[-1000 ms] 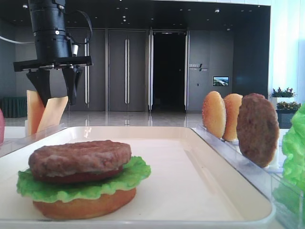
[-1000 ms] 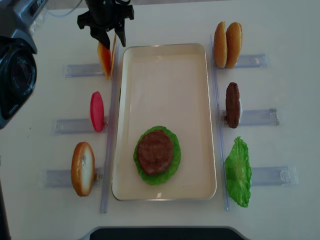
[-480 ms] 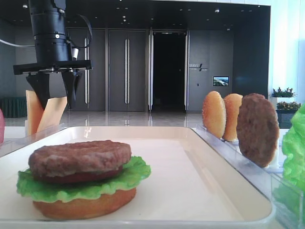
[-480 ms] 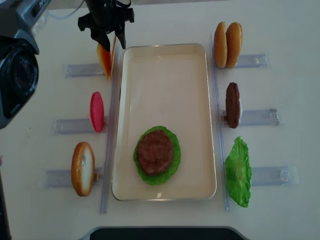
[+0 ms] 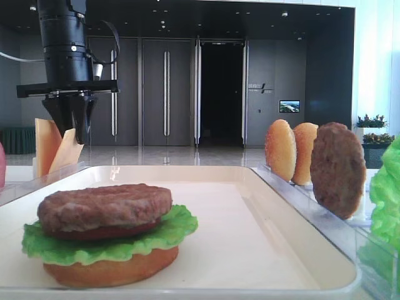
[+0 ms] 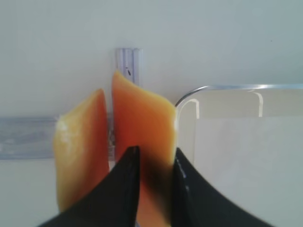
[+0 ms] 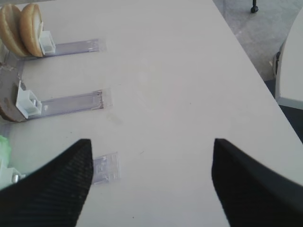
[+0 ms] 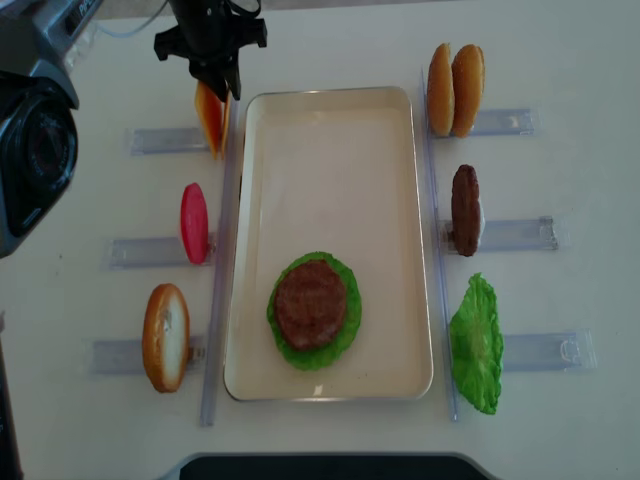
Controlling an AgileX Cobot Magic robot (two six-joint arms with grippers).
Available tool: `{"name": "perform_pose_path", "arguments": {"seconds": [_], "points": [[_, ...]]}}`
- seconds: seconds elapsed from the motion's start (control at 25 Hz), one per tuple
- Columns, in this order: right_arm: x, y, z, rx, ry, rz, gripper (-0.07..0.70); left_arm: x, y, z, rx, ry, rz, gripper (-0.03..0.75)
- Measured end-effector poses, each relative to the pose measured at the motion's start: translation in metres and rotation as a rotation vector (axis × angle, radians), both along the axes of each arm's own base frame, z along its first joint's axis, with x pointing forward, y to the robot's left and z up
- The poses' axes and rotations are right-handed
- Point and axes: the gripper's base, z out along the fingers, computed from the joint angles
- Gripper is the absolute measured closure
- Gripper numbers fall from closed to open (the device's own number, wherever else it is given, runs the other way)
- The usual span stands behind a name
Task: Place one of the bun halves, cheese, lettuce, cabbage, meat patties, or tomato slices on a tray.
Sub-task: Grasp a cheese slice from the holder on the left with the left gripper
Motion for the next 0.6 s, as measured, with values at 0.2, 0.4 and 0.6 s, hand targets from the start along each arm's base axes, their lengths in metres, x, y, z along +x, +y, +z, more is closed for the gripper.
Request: {"name": "perform_pose_path", "arguments": {"seconds": [0.2, 0.4, 0.6], "points": [[0.000, 0.000, 0.000, 0.000, 0.000, 0.000, 0.104, 0.000, 0.001, 0.000, 0.011, -0.003, -0.007, 0.686], [0.000, 0.000, 0.000, 0.000, 0.000, 0.000, 0.104, 0.000, 0.001, 0.002, 0.009, -0.006, -0.008, 0.690], [0.000, 0.000, 0.000, 0.000, 0.000, 0.000, 0.104, -0.006, 0.002, 0.026, -0.011, -0.049, -0.006, 0.690]]}}
